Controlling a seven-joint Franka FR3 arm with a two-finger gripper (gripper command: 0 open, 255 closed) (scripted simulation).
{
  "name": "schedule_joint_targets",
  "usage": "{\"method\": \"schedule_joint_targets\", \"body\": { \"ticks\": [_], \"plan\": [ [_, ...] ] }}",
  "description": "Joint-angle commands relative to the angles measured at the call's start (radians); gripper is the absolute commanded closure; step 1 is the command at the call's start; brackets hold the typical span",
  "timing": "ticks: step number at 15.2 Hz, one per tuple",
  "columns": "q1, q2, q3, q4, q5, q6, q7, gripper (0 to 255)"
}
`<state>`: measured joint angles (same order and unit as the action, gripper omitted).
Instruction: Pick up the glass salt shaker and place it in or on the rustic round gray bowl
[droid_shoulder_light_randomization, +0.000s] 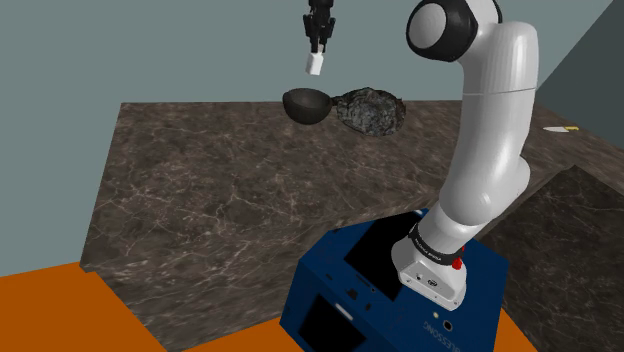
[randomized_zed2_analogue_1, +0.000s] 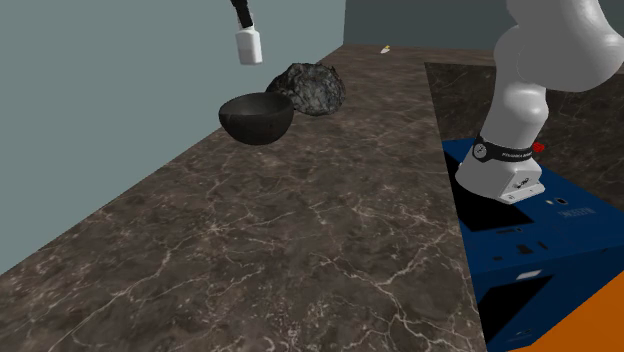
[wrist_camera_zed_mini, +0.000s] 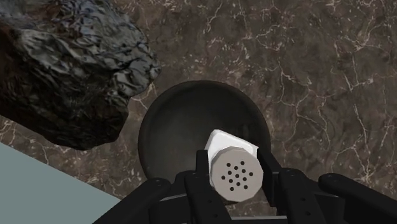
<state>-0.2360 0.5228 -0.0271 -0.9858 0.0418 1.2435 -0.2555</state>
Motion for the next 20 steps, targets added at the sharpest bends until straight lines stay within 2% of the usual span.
{"method": "schedule_joint_targets", "body": {
  "ticks": [1,14,20],
  "plan": [
    [0.002,-0.014,0.000,-0.050,0.000,0.037,0.000,255],
    [0.005,-0.059,0.000,-0.303,-0.002,0.245,-0.006,255],
    [0.005,-0.059,0.000,-0.303,-0.002,0.245,-0.006,255]
  ]
}}
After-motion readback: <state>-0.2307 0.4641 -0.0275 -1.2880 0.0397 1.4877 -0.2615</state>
